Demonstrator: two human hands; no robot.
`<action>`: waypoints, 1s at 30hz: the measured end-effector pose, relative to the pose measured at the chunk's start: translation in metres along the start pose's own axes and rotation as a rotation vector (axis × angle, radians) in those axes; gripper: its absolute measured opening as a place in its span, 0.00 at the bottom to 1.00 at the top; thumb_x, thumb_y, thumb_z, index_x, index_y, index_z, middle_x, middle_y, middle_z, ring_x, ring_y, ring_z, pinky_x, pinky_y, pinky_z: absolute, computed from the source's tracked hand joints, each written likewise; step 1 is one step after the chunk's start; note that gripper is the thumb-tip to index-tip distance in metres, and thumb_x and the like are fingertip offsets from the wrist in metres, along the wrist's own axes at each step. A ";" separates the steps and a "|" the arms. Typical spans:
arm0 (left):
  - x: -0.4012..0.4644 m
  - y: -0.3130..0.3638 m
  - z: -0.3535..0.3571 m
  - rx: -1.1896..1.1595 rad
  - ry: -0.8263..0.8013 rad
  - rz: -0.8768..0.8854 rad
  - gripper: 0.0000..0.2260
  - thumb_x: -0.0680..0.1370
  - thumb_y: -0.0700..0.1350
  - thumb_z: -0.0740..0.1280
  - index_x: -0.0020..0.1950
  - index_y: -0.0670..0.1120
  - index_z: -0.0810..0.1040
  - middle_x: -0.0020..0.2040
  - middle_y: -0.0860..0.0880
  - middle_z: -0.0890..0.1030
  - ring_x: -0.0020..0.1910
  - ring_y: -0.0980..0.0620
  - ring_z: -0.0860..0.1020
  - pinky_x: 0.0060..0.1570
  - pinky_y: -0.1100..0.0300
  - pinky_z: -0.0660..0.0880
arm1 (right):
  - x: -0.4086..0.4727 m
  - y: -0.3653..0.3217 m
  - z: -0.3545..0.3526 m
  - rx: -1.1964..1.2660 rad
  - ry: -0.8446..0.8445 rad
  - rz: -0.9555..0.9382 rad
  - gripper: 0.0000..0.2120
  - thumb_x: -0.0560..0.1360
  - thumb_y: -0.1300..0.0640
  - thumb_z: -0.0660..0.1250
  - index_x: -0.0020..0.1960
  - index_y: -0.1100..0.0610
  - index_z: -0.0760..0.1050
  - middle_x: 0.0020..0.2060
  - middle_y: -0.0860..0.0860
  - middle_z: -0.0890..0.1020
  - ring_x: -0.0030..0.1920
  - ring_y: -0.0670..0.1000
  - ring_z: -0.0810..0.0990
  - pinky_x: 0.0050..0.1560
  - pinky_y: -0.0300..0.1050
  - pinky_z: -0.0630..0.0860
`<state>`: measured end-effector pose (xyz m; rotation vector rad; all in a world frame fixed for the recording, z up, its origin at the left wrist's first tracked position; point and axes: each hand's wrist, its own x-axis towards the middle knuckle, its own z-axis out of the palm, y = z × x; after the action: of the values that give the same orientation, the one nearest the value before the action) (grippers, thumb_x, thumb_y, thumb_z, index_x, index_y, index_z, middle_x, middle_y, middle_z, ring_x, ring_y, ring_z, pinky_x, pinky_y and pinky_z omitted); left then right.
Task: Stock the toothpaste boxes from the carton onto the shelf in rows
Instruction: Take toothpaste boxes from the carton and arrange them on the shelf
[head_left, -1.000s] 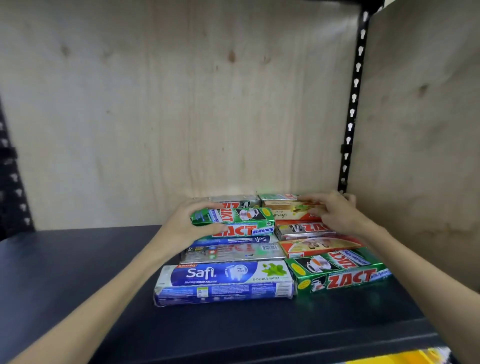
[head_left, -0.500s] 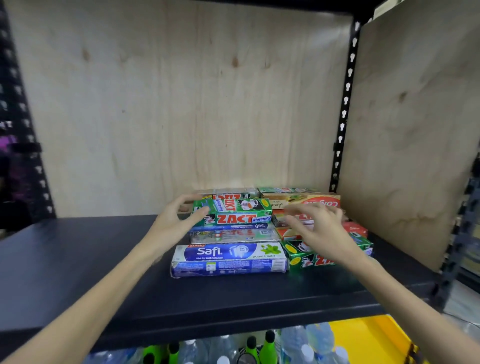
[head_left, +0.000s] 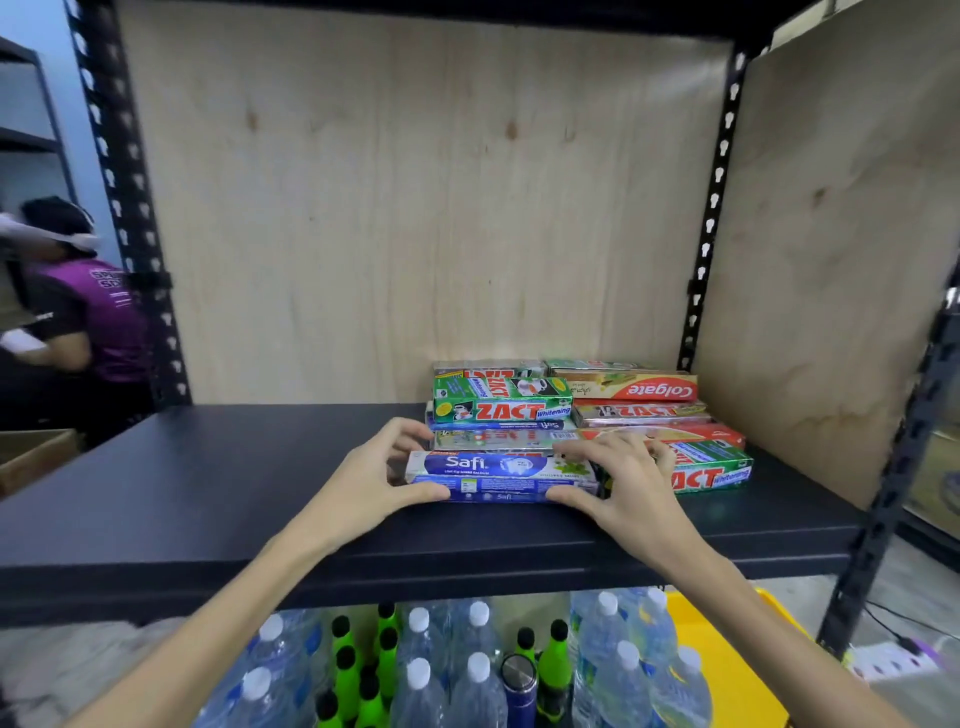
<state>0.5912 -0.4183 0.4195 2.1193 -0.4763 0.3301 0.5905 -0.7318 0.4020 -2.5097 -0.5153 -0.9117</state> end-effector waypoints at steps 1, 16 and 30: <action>-0.001 0.000 -0.001 0.003 0.002 0.001 0.24 0.69 0.50 0.80 0.61 0.55 0.74 0.52 0.55 0.81 0.51 0.65 0.79 0.46 0.73 0.73 | 0.001 -0.002 0.000 -0.005 -0.013 0.008 0.29 0.68 0.24 0.62 0.63 0.38 0.78 0.51 0.36 0.76 0.62 0.44 0.70 0.61 0.46 0.52; -0.036 -0.041 -0.083 0.182 -0.032 0.073 0.17 0.73 0.55 0.76 0.61 0.59 0.79 0.58 0.59 0.79 0.59 0.58 0.79 0.54 0.60 0.77 | 0.017 -0.072 0.042 0.095 -0.149 -0.130 0.26 0.76 0.32 0.64 0.71 0.40 0.72 0.58 0.40 0.73 0.61 0.45 0.68 0.63 0.48 0.63; -0.021 -0.153 -0.231 0.573 0.163 -0.086 0.16 0.75 0.46 0.75 0.63 0.52 0.80 0.56 0.53 0.79 0.58 0.54 0.75 0.58 0.63 0.68 | 0.142 -0.204 0.181 0.160 -0.410 -0.100 0.35 0.75 0.34 0.68 0.73 0.54 0.70 0.66 0.55 0.76 0.67 0.57 0.74 0.67 0.52 0.71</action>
<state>0.6300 -0.1432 0.4262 2.6268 -0.2048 0.6438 0.6892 -0.4413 0.4234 -2.5425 -0.8125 -0.3645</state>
